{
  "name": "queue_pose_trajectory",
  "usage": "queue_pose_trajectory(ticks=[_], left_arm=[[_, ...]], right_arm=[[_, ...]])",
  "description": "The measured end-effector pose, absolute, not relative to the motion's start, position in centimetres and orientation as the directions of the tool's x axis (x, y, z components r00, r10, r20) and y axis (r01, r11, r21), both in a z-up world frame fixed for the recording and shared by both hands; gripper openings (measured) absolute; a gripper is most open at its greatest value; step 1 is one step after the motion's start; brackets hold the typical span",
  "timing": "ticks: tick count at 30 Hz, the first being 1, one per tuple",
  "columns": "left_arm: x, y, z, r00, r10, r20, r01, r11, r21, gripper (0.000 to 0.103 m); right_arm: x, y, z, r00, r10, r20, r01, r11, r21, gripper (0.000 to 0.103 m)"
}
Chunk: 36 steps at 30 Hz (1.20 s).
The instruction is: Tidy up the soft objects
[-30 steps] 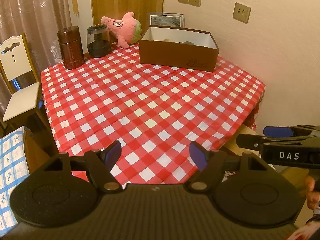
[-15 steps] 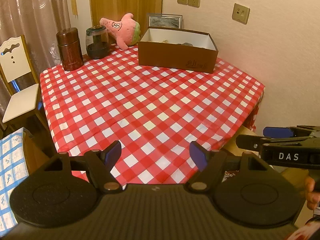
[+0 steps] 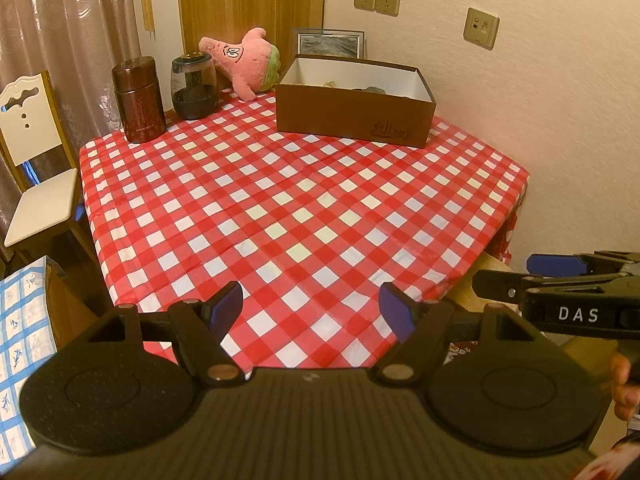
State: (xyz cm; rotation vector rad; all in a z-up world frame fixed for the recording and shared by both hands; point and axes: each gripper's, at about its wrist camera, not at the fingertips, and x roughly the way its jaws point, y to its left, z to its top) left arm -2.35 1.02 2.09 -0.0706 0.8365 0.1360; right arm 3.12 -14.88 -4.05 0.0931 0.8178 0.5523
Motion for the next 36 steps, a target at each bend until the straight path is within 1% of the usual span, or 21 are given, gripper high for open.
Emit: queue_pose_trajectory(ticks=[36], left_arm=[[-1.72, 0.59, 2.23, 0.664, 0.094, -0.742, -0.149, 0.989, -0.008, 0.073]], right_arm=[[3.46, -15.07, -3.94, 0.553, 0.499, -0.668, -0.428, 0.857, 0.286, 0.074]])
